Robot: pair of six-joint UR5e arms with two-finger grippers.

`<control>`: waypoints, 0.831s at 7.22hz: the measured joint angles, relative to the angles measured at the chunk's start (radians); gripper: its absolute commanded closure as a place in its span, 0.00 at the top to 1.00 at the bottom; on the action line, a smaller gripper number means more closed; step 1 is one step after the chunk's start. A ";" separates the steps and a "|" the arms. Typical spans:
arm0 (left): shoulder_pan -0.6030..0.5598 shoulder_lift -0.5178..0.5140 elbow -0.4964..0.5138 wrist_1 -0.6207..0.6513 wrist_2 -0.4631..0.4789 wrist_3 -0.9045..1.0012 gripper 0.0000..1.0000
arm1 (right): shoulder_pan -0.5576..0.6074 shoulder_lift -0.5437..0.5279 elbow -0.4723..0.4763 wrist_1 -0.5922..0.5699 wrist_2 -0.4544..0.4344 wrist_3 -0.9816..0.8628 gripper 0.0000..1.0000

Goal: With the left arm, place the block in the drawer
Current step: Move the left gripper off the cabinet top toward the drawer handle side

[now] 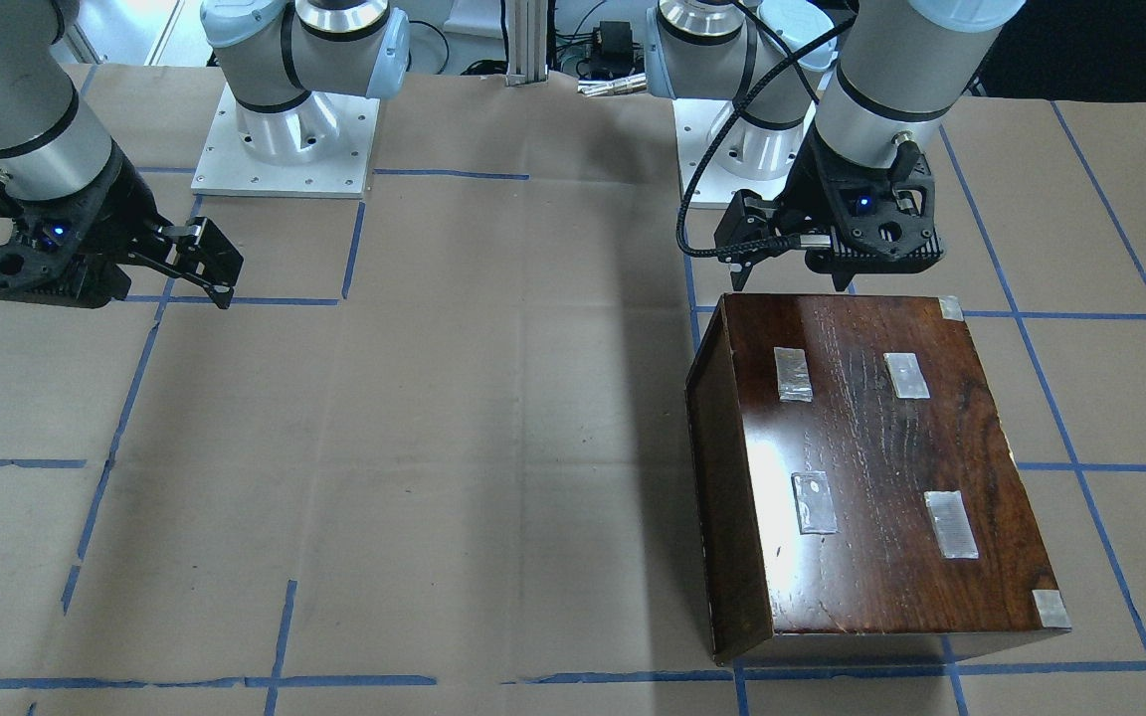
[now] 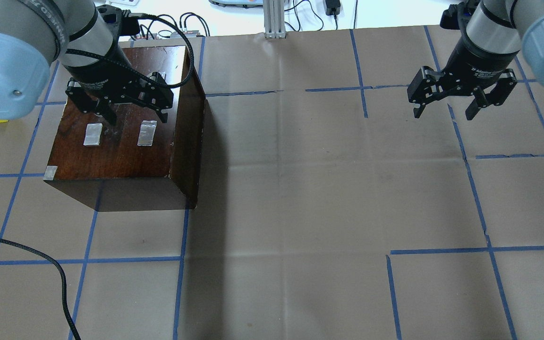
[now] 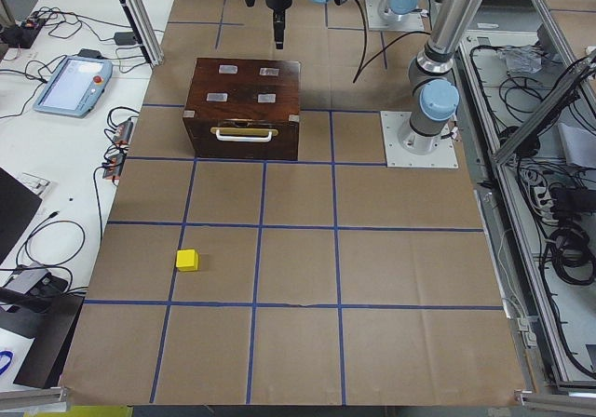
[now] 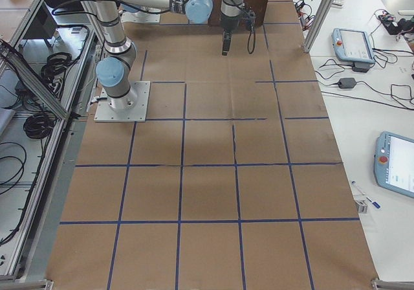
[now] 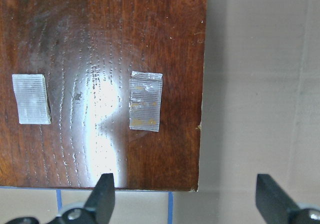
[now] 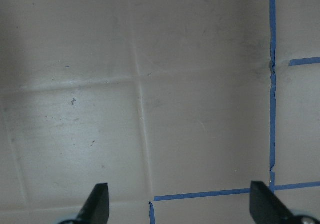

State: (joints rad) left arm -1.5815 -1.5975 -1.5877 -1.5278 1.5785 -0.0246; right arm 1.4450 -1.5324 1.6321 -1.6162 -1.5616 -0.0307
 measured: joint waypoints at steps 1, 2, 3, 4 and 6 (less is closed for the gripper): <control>0.000 0.000 0.000 0.000 0.000 0.000 0.99 | 0.000 0.000 0.000 0.000 0.000 0.000 1.00; 0.000 0.000 0.001 0.000 0.000 0.000 0.99 | 0.000 0.000 0.000 -0.001 0.000 0.000 1.00; 0.000 0.001 0.002 0.000 0.000 0.000 0.99 | 0.000 0.000 0.000 -0.001 0.000 0.000 1.00; 0.000 0.001 0.003 0.000 0.000 0.000 0.99 | 0.000 0.000 0.000 -0.001 0.000 0.000 1.00; 0.005 -0.001 0.009 0.000 -0.001 0.001 0.99 | 0.000 0.000 0.000 0.000 0.000 0.000 1.00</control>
State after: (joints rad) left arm -1.5769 -1.5983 -1.5785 -1.5278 1.5775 -0.0236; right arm 1.4450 -1.5325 1.6321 -1.6165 -1.5616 -0.0307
